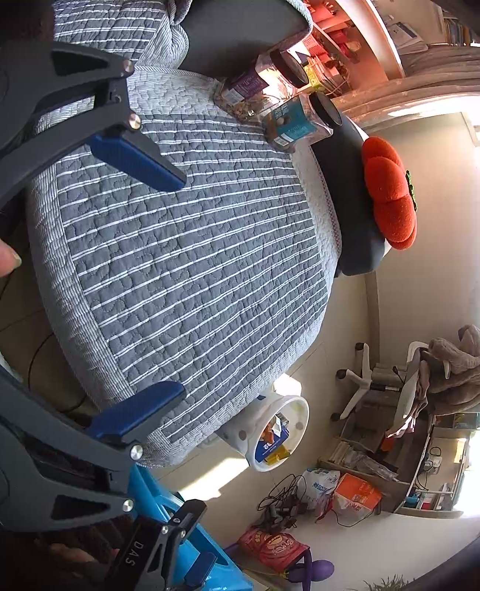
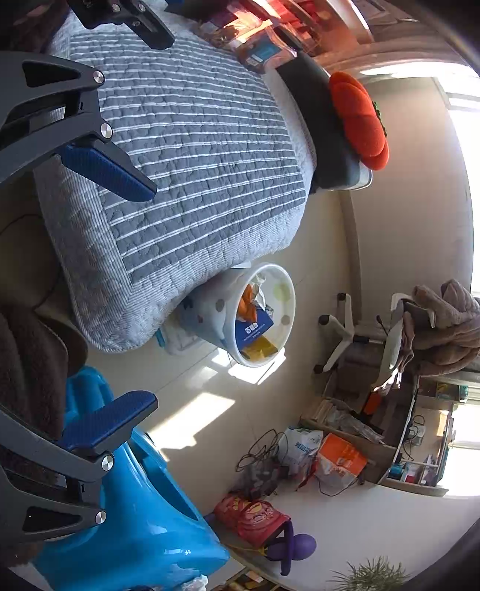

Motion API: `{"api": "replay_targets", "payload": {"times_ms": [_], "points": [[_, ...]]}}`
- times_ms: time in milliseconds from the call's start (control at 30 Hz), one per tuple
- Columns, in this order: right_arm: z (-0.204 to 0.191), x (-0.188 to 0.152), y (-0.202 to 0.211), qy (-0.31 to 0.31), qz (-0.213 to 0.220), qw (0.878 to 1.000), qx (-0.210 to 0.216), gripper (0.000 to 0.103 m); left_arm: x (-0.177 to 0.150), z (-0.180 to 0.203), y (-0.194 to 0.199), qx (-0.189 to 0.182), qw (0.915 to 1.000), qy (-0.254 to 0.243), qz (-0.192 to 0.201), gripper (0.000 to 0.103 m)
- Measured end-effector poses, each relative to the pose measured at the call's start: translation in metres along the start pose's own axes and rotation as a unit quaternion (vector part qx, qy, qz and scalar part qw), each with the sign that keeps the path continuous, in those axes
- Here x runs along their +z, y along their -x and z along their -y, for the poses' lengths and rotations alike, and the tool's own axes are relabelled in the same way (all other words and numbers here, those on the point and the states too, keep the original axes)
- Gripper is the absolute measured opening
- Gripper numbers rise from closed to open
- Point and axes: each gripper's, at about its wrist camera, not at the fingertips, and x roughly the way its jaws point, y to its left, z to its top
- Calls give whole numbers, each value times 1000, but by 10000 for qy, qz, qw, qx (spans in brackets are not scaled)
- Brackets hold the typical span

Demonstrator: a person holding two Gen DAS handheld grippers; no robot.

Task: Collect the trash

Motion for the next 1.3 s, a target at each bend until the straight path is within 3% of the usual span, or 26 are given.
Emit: {"api": "replay_targets", "payload": {"times_ms": [1300], "points": [[2,0,1,-45,19,10000,13,103,0,6,5,-27,9999,-86,79,102]]}}
